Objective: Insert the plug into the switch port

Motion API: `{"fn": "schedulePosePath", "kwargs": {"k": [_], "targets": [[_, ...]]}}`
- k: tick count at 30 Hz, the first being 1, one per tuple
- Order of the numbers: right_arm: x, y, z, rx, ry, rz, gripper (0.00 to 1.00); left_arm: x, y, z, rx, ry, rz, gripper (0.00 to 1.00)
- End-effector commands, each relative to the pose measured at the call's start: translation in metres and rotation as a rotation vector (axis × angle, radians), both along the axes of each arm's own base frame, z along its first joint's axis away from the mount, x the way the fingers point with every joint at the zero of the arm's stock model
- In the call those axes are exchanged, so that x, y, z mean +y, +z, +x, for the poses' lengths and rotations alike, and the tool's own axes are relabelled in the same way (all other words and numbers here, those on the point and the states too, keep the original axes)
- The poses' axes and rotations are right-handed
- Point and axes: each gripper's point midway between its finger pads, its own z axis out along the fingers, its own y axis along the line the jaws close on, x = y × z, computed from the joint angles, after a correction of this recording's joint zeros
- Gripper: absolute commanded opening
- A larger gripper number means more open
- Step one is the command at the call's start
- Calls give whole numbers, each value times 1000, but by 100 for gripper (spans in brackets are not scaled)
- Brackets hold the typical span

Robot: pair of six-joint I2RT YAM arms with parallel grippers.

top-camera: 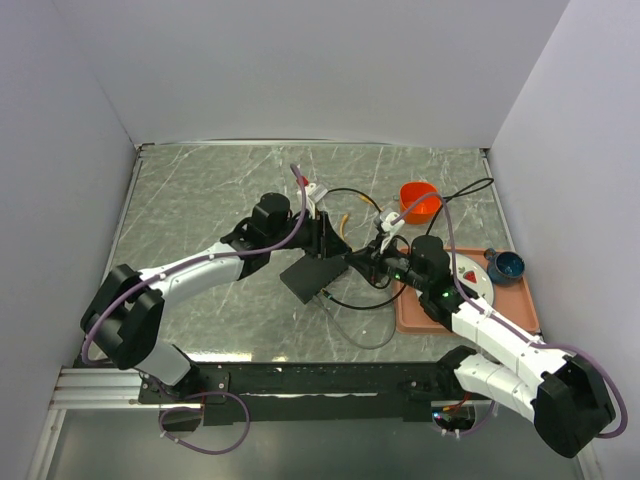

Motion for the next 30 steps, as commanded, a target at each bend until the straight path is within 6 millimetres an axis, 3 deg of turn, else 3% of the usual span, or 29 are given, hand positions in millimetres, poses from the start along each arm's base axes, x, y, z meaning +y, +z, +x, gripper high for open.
{"fn": "schedulePosePath", "kwargs": {"k": [1, 3, 4, 7, 9, 10, 13, 18, 22, 24, 30], "targets": [[4, 14, 0, -45, 21, 37, 0, -9, 21, 4, -30, -6, -86, 39], [5, 13, -1, -44, 25, 37, 0, -11, 22, 5, -24, -4, -101, 31], [5, 13, -2, -44, 27, 36, 0, -12, 22, 6, -22, -2, -105, 20], [4, 12, -1, -41, 19, 32, 0, -18, 20, 3, -2, -38, -117, 1], [2, 12, -1, -41, 15, 30, 7, -19, 18, 2, 0, -47, -117, 1], [2, 13, -2, -45, 14, 29, 21, -19, 16, 2, 3, -46, -110, 1], [-1, 15, -2, -59, -4, 34, 38, -17, 15, 2, -7, -44, -91, 1], [-2, 17, -1, -58, -14, 49, 39, -17, 14, 1, -7, -53, -86, 1], [3, 14, -2, -37, 9, 46, 16, -17, 15, -2, -7, -61, -94, 1], [4, 12, -1, -31, 17, 41, 15, -17, 18, -1, -15, -58, -101, 1], [5, 8, -1, -19, 21, 35, 43, -16, 21, -1, -21, -56, -100, 1]]}}
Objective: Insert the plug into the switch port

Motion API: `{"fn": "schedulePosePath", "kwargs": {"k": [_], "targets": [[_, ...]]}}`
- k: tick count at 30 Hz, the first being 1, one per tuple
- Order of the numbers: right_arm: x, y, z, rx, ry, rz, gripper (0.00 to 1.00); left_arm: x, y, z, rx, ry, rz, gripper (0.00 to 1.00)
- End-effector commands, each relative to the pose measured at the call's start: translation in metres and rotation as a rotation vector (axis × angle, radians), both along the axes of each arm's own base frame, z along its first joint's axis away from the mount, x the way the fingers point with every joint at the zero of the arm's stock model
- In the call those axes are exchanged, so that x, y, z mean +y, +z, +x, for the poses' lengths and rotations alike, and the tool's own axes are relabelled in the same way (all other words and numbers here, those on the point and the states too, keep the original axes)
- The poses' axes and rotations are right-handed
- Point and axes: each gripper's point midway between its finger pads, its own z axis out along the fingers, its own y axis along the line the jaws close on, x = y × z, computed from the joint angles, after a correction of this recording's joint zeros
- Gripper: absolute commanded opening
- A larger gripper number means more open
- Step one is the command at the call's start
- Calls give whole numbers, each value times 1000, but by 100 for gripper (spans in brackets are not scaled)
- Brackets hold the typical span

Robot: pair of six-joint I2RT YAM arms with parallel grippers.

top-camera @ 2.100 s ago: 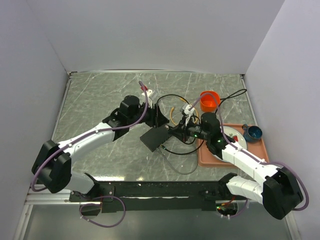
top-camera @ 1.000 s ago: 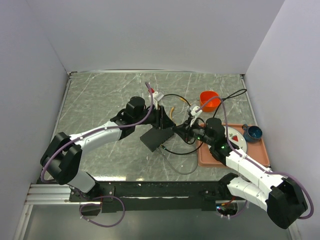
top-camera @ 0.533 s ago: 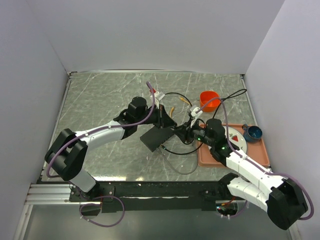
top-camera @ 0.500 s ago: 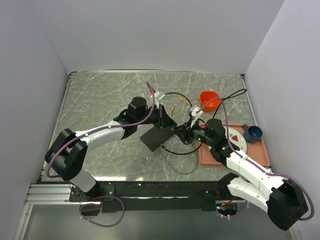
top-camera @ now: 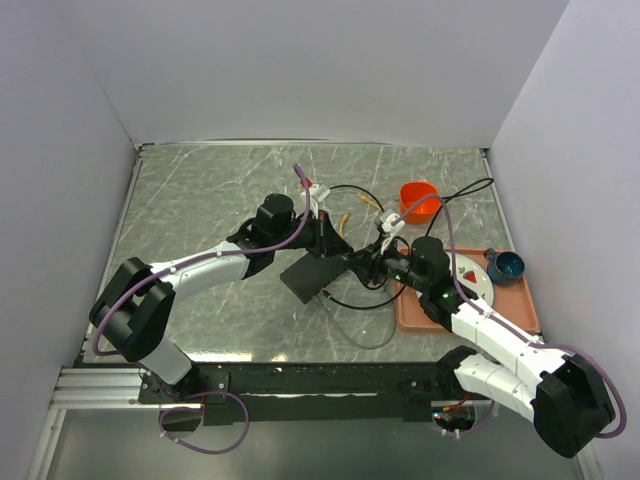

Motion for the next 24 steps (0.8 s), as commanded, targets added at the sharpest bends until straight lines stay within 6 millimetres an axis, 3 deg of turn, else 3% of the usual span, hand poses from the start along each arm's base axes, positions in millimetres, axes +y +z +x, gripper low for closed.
{"fn": "schedulePosePath", "kwargs": {"k": [1, 3, 5, 6, 7, 9, 12, 14, 15, 17, 18, 21, 24], "targets": [[6, 12, -1, -32, 28, 29, 48, -7, 26, -3, -71, -38, -61, 1], [7, 12, -2, -33, 33, 29, 48, -7, 27, -4, -71, -39, -65, 1], [7, 11, -1, -28, 32, 28, 37, -7, 27, -4, -70, -42, -66, 1], [7, 11, -1, -28, 32, 28, 30, -7, 27, -4, -72, -44, -65, 1], [7, 10, -1, -25, 34, 28, 15, -7, 28, -5, -73, -44, -66, 1], [8, 8, -1, -19, 38, 26, 1, -7, 29, -5, -73, -46, -69, 1], [7, 7, 0, -20, 31, 24, 0, -6, 31, -7, -77, -49, -75, 2], [6, 6, 2, -15, 17, 18, 0, -4, 28, -5, -77, -36, -60, 18], [4, 4, 3, -13, 6, 11, 0, -2, 27, 2, -86, 2, -44, 41], [2, -1, 4, 1, -8, -10, 0, 7, 21, 12, -93, 63, 0, 58], [-1, -5, 7, 16, -29, -19, 0, 16, 19, 22, -99, 112, 19, 78], [-4, -23, 7, 75, -47, -56, 0, 47, 7, 53, -96, 272, 86, 90], [-5, -45, 6, 143, -73, -106, 0, 78, -13, 82, -92, 422, 193, 94]]}}
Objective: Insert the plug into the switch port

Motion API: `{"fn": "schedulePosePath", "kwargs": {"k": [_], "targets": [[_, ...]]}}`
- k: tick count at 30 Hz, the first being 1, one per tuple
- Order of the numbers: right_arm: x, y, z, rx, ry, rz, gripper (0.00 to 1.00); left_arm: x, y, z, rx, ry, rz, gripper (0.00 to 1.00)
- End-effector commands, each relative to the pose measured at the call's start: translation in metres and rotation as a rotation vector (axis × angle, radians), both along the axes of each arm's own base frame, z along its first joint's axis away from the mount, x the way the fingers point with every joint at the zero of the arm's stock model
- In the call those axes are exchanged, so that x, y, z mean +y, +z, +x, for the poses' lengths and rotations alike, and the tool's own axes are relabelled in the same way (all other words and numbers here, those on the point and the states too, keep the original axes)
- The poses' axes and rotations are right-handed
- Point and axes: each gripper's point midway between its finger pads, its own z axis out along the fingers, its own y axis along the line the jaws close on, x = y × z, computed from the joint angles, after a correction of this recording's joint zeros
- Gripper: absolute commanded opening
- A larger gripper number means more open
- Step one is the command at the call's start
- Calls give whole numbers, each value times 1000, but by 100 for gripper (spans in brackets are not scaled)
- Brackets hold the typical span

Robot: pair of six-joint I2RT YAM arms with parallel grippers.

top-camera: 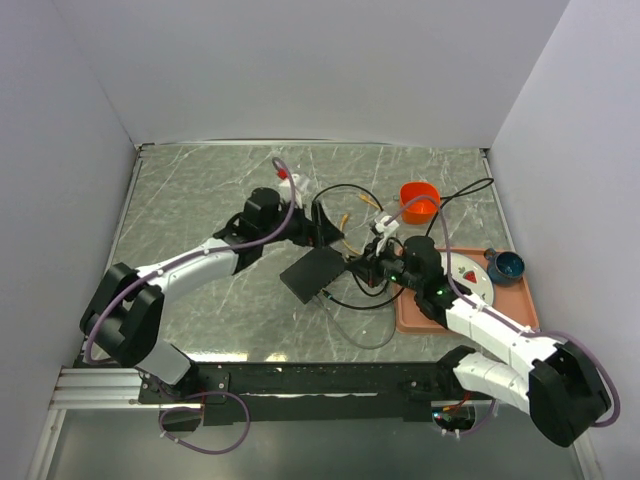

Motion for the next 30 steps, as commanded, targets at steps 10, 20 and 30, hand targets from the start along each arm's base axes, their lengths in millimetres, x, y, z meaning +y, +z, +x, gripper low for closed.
{"fn": "schedulePosePath", "kwargs": {"k": [10, 20, 30], "targets": [[4, -91, -8, 240, -109, -221, 0, 83, -103, 74, 77, 324, 333, 99], [19, -123, -12, 329, -90, -318, 0, 70, -141, 66, 136, 252, 311, 99], [19, -137, -3, 371, -117, -398, 0, 62, -143, 54, 145, 194, 290, 99]]}}
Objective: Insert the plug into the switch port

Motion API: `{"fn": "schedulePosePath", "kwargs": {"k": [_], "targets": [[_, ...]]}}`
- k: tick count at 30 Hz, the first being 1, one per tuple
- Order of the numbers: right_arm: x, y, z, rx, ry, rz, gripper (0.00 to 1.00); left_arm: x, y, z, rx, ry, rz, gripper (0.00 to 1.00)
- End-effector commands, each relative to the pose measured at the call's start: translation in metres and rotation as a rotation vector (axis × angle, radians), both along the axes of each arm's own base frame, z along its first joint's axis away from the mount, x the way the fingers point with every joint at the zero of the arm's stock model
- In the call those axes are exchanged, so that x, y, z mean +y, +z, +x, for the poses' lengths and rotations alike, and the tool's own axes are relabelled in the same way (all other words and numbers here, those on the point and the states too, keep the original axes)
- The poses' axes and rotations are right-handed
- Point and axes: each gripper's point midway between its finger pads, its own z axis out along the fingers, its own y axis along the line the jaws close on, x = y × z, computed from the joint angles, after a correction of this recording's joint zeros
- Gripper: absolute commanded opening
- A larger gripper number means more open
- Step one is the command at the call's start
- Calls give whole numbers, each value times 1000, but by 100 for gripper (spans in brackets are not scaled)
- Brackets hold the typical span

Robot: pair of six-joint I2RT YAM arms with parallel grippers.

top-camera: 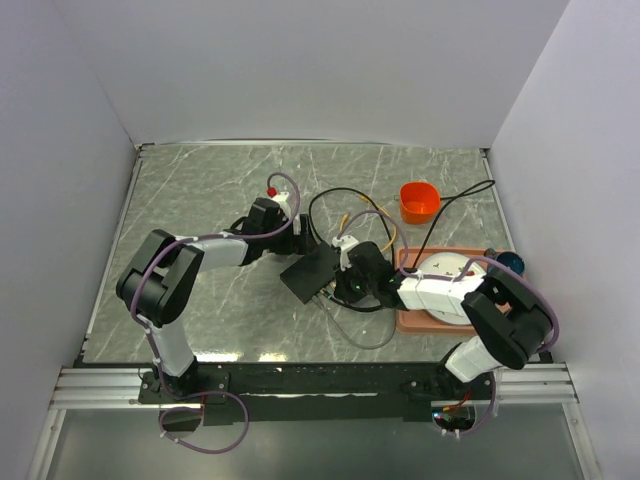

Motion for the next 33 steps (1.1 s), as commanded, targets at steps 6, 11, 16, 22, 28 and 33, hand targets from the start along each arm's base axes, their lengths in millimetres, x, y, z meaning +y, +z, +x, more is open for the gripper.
{"fn": "schedulePosePath", "kwargs": {"k": [6, 11, 16, 22, 28, 33], "targets": [[1, -1, 12, -7, -29, -64, 0, -16, 4, -10, -5, -71, -27, 99], [3, -3, 11, 14, -10, -84, 0, -20, 5, -11, 2, -79, -30, 99], [4, -5, 12, 17, -16, -103, 0, -19, 7, -10, 6, -68, -25, 99], [-1, -11, 11, 54, -32, -153, 0, -22, 11, -12, 5, -80, -25, 99], [4, -12, 11, 80, -17, -159, 0, -25, 14, -14, 3, -92, -23, 99], [6, -13, 12, 97, -16, -163, 0, -26, 14, -17, 7, -99, -24, 99]]}}
